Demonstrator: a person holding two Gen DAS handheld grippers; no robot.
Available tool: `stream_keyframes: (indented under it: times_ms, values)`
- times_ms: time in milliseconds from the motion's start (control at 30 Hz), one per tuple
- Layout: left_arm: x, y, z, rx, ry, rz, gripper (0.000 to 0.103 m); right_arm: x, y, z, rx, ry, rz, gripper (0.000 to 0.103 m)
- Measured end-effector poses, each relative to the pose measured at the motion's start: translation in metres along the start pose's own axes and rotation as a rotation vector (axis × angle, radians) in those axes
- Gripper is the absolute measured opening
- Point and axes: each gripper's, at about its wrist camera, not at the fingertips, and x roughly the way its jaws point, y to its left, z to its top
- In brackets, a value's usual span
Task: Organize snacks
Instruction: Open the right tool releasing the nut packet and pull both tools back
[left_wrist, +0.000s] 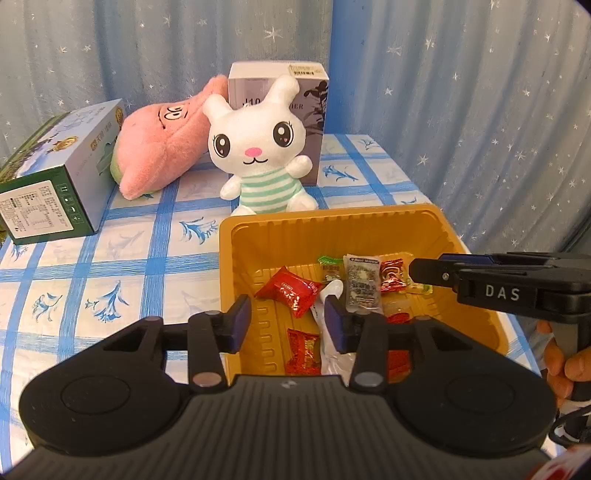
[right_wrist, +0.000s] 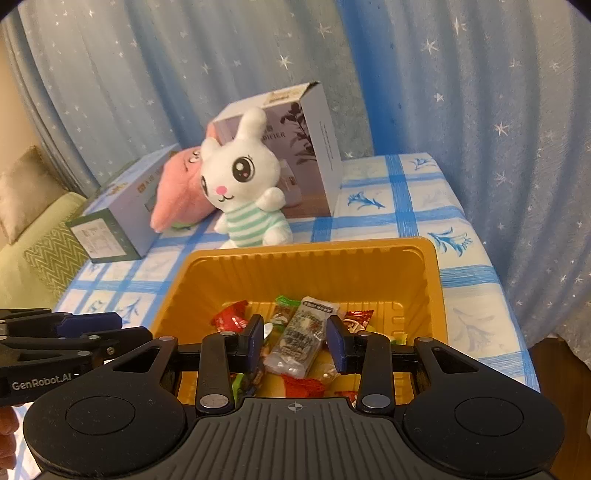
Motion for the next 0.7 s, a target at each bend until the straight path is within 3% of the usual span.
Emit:
stream_keyframes:
  times_ms: [267,300,400,433,700]
  values:
    - [-0.039,-0.011,-0.01,-0.009,-0.05,0.022,0.057,-0.038,0.005,-0.009,0.008,-0.014,0.019,0.039]
    - [-0.045,-0.013,-0.013,-0.011,-0.057,0.029,0.061,-0.044,0.005,-0.011,0.009,-0.014,0.027,0.042]
    - [-0.066,-0.016,-0.021,-0.028,-0.073,0.025,0.063,-0.064,0.007,-0.02,0.007,-0.013,0.043,0.066]
    - [-0.072,-0.018,-0.025,-0.034,-0.073,0.024,0.065,-0.071,0.009,-0.024,0.003,-0.02,0.045,0.07]
    - [-0.13,-0.028,-0.055,-0.078,-0.095,0.053,0.068,-0.122,0.021,-0.055,-0.023,0.007,0.063,0.078]
